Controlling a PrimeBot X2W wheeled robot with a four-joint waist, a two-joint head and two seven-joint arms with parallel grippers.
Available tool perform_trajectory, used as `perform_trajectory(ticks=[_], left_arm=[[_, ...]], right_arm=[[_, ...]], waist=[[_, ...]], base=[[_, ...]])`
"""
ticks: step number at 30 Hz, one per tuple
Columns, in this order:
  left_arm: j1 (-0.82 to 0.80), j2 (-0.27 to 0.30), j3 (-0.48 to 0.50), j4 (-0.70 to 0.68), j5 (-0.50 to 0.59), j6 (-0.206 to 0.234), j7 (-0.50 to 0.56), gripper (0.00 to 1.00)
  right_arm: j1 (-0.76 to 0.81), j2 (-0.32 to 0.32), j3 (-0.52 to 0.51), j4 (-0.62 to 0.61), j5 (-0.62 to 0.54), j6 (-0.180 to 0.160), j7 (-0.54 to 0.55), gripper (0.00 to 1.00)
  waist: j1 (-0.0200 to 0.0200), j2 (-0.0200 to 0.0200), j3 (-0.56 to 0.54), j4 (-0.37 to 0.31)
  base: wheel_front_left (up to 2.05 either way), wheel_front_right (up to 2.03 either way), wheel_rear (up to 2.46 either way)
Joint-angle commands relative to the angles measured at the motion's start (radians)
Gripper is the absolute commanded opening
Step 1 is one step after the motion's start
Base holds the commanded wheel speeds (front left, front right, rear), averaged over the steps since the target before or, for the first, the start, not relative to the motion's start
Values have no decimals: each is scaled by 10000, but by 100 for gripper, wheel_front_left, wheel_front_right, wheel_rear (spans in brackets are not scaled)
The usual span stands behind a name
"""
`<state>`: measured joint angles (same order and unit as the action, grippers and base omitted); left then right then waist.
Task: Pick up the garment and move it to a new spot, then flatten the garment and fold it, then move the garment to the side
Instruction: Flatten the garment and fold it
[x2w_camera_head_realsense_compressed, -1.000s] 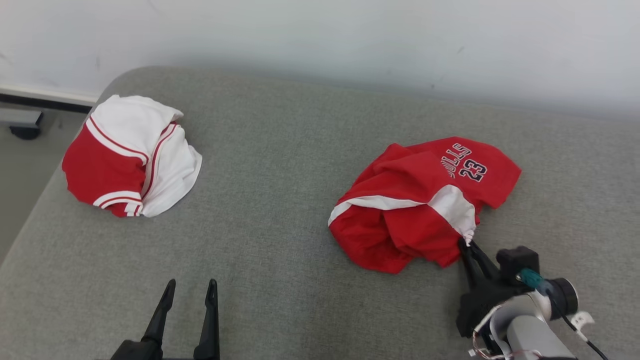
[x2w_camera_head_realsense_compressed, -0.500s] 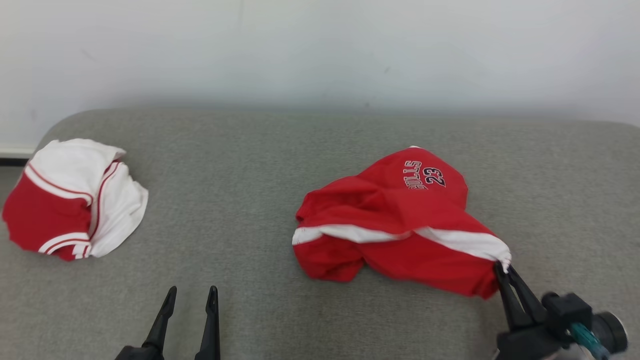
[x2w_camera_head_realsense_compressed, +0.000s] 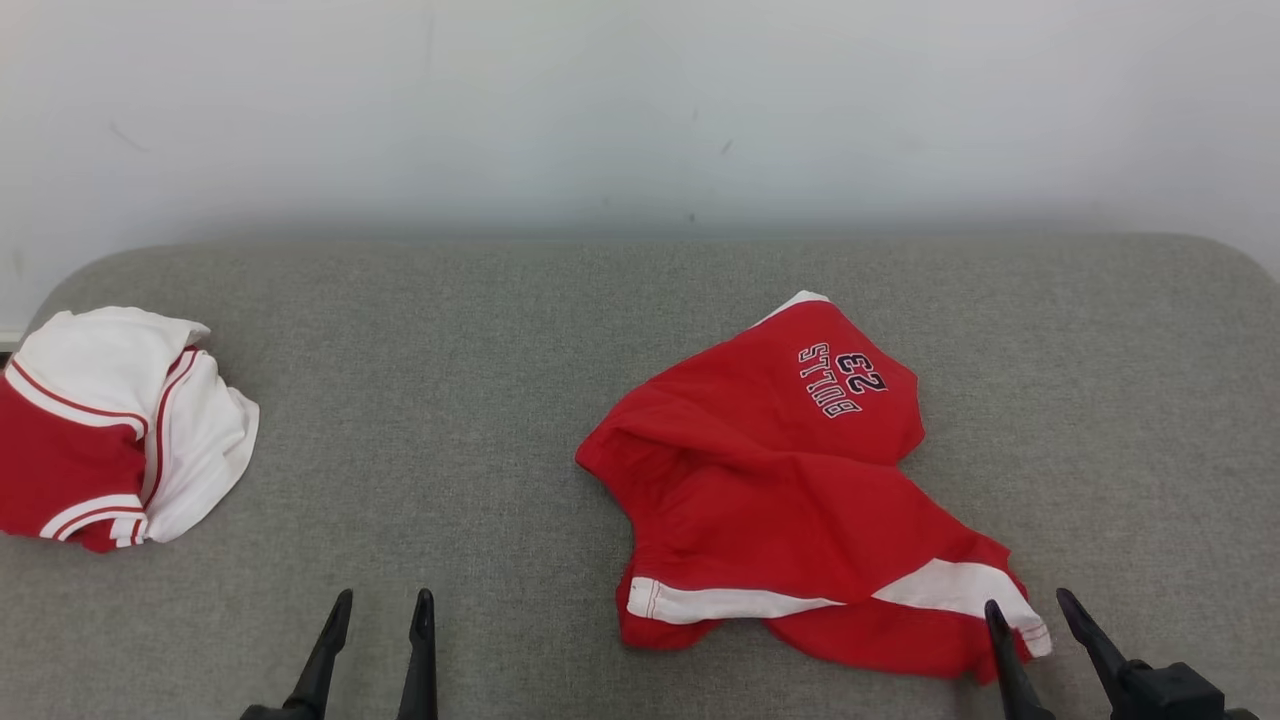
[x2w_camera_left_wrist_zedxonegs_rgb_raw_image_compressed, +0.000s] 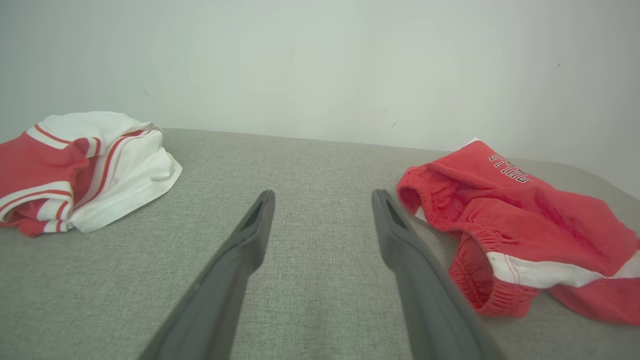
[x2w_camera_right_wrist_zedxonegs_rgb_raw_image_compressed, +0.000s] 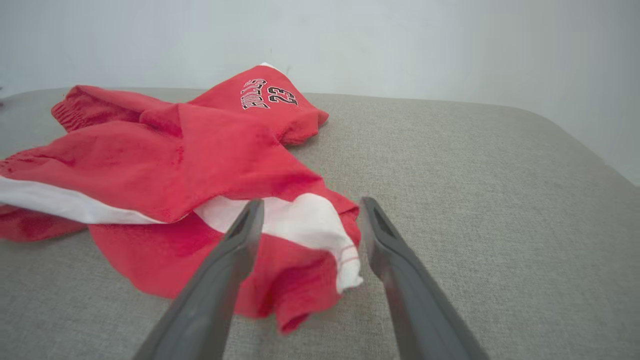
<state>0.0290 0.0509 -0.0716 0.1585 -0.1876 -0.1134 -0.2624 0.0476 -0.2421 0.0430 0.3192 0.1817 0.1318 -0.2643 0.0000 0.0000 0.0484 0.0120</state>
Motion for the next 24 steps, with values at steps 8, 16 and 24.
perform_trajectory(ticks=[8, 16, 24], left_arm=[[317, -12, 140, 27, -97, -29, -25, 100], [111, -11, -302, 107, -308, -117, -25, 100], [-440, 50, -1670, 773, -191, -166, -25, 100]], right_arm=[[401, 445, -575, -1208, 99, -22, -14, 100], [529, 1193, -845, -1460, 107, -22, -14, 100], [452, 1580, -732, -1267, 64, -22, -14, 100]], waist=[[0, 0, -443, -225], [0, 0, -537, -489], [0, 0, -424, -805]], base=[[0, 0, 0], [0, 0, 0], [0, 0, 0]])
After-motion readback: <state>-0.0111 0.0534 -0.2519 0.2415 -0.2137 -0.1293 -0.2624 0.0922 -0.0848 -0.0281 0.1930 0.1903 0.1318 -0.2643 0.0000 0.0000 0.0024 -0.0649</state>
